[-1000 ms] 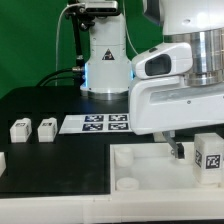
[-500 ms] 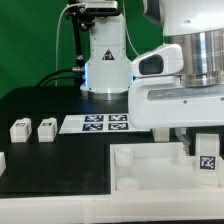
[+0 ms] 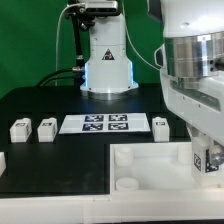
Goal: Assemble one leg
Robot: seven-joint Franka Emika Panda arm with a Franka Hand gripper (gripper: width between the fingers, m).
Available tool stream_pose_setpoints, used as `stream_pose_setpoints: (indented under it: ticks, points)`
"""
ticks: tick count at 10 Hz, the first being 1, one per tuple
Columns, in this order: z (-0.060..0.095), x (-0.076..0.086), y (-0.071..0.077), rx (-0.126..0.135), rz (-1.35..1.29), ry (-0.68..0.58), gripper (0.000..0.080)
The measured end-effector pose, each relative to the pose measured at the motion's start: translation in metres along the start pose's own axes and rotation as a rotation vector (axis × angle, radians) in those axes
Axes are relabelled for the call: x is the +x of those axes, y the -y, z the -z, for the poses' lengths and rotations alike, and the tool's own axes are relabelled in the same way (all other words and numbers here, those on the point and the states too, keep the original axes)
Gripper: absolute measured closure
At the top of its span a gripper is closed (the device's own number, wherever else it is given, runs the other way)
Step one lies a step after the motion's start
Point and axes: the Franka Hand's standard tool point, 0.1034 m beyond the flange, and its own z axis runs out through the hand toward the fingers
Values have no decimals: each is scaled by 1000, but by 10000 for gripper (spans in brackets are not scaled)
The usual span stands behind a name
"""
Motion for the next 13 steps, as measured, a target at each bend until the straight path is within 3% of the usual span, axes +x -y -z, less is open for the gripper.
stream_pose_setpoints:
  ticks: [2, 4, 5, 6, 9, 12, 13]
  points:
    - [-1, -1, -1, 1, -23, -1, 505]
    - [-2, -2, -1, -1, 13, -2, 261]
    - [-5, -3, -4, -9, 202, -2, 185]
    - [-5, -6, -6, -27, 399, -2, 185]
    - [-5, -4, -6, -30, 734, -3, 152]
    - [1, -6, -7, -62, 1325, -47, 151]
    - [1, -6, -7, -61, 1301, -47, 151]
